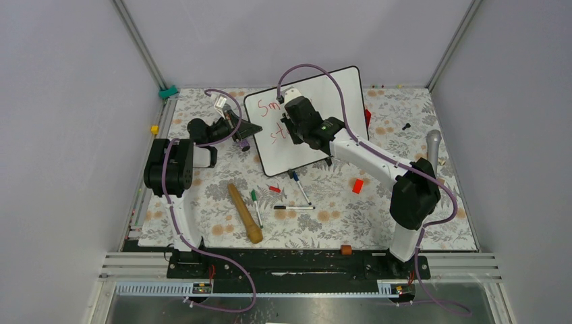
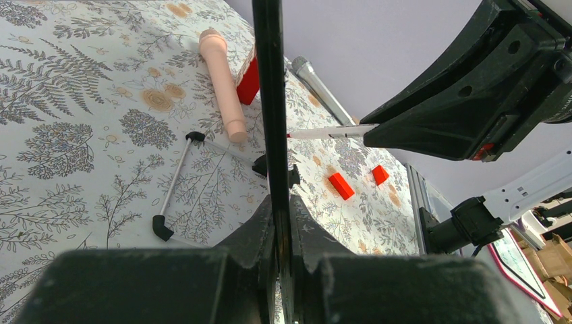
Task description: Write a sentence on the whiteboard
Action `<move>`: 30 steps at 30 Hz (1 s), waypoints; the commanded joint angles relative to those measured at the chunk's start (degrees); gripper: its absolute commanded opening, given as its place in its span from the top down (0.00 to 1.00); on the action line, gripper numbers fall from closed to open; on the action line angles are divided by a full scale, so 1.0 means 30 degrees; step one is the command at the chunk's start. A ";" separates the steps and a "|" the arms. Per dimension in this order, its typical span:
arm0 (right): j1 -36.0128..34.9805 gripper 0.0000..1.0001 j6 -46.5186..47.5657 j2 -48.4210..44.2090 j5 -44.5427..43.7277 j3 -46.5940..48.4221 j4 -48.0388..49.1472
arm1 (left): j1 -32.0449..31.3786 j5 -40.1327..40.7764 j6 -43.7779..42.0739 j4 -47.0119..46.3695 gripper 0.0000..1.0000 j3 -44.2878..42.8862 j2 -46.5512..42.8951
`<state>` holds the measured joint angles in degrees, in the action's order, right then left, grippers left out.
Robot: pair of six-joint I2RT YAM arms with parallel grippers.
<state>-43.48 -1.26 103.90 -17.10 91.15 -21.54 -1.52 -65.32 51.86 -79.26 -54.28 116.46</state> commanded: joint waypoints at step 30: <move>0.0320 1.00 0.0313 -0.0204 -0.1035 -0.0593 -0.0759 | -0.0285 -0.2110 -0.2022 -0.1815 1.00 -0.0070 -0.0088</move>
<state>-43.46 -1.06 103.85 -18.35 90.04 -24.21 -1.52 -65.32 51.86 -79.20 -54.28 116.46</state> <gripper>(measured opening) 0.180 0.066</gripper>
